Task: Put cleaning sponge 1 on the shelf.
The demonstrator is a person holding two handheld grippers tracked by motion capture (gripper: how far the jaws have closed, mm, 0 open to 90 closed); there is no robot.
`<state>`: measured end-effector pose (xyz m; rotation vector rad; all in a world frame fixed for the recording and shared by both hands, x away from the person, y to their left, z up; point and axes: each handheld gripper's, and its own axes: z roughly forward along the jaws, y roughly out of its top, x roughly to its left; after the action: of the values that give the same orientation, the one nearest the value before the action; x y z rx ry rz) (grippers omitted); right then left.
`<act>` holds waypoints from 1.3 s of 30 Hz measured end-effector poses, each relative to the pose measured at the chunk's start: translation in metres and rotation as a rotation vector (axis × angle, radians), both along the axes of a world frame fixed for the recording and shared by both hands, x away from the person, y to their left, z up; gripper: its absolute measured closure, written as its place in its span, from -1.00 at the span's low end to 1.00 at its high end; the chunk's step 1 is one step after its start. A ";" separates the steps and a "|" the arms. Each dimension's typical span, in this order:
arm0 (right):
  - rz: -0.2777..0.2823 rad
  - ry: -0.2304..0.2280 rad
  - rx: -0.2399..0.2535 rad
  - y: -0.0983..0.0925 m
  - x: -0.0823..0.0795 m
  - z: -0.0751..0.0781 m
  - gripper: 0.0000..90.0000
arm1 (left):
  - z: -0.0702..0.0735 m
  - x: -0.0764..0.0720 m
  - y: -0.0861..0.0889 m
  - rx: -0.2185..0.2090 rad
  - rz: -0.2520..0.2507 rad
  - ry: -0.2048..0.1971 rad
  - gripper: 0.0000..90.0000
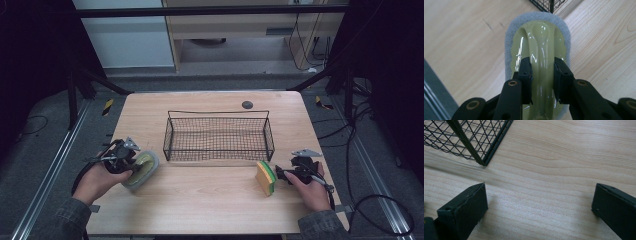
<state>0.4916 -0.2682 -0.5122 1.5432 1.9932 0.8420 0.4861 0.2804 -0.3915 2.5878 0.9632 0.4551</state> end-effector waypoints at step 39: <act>-0.005 -0.004 0.003 0.001 0.003 -0.001 -0.99 | 0.087 0.036 -0.039 0.068 -0.175 -0.198 0.58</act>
<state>0.4950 -0.2671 -0.5128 1.5463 1.9849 0.8462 0.5220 0.2416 -0.3043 2.5980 0.6600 0.6915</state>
